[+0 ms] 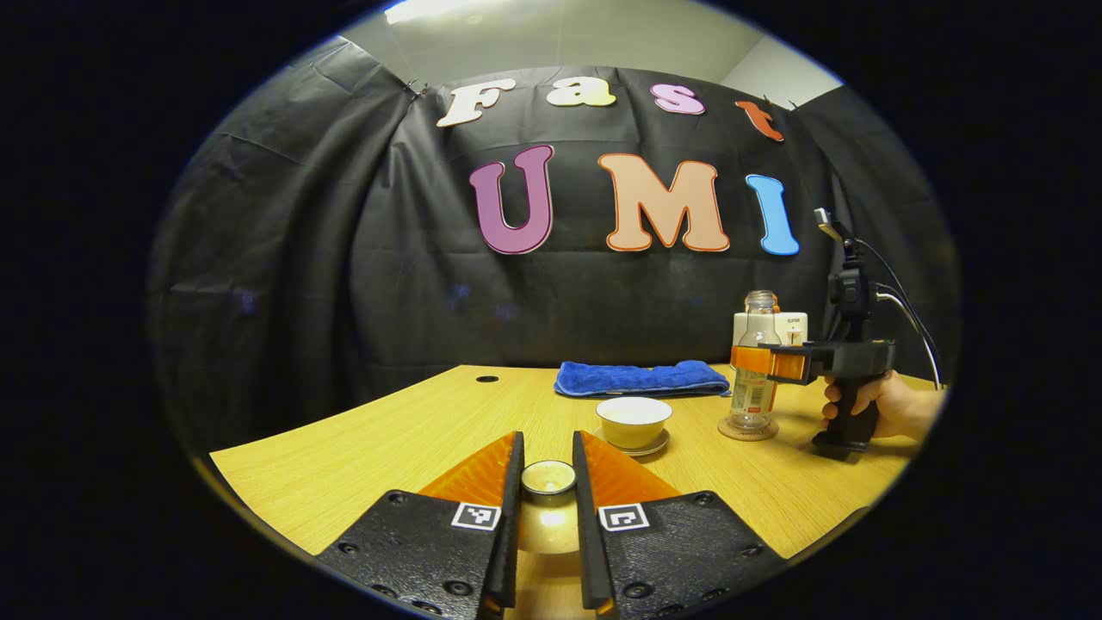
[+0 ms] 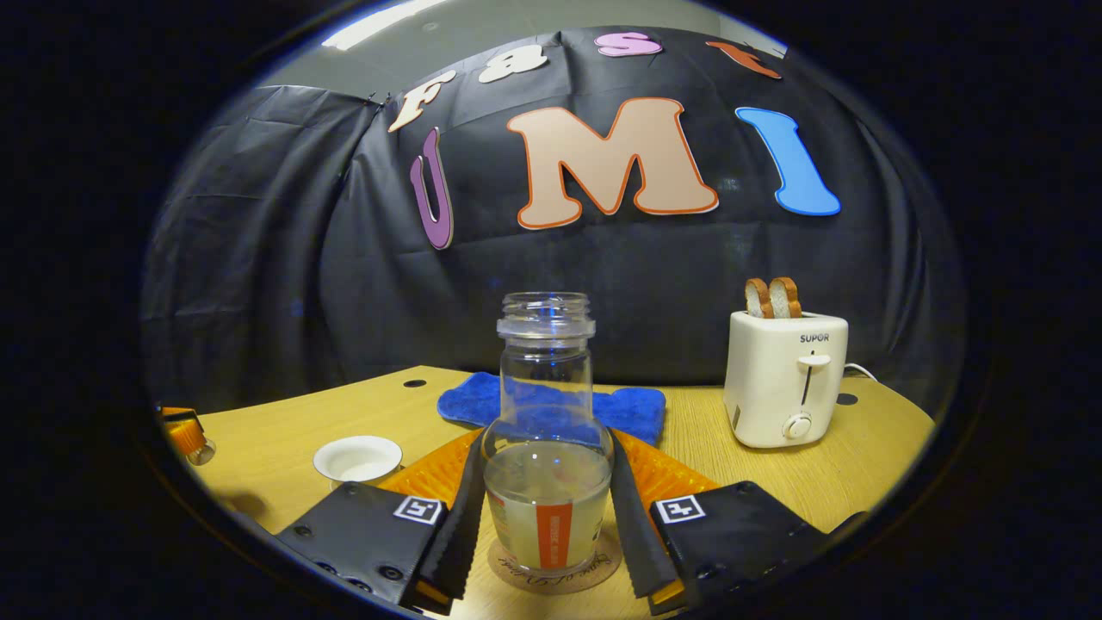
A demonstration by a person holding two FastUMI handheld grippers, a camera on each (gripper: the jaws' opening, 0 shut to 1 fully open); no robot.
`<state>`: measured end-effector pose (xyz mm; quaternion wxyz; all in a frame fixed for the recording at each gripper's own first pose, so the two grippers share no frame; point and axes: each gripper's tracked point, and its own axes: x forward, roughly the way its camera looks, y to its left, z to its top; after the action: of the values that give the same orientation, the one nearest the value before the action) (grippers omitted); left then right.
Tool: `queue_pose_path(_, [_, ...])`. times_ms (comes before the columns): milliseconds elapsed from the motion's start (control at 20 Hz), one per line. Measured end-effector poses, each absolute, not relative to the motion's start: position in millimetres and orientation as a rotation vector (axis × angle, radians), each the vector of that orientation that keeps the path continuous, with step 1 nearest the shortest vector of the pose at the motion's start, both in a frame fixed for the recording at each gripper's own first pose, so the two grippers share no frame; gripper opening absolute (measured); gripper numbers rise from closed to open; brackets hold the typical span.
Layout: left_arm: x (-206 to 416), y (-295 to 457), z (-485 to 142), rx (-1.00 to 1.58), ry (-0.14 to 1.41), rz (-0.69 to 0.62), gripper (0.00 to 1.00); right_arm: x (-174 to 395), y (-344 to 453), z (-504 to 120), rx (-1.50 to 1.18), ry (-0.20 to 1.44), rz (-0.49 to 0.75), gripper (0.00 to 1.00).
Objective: Open the teacup lid with one hand, grasp the water bottle and pour water into the teacup with the other hand; after pouring, place the water bottle on the coaster and then close the teacup lid.
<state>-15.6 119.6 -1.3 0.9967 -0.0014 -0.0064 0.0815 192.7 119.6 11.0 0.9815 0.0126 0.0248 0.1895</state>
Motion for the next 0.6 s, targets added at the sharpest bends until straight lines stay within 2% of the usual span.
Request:
queue_pose_path(250, [-15.8,120.7,-2.2,-0.002,-0.012,0.166,0.27,183.5,118.1,10.5,-0.014,-0.015,0.363,0.72])
queue_pose_path(600, [-12.2,119.9,-2.1,0.0,-0.009,0.169,0.27,184.9,118.7,3.7,-0.012,-0.015,0.333,0.77])
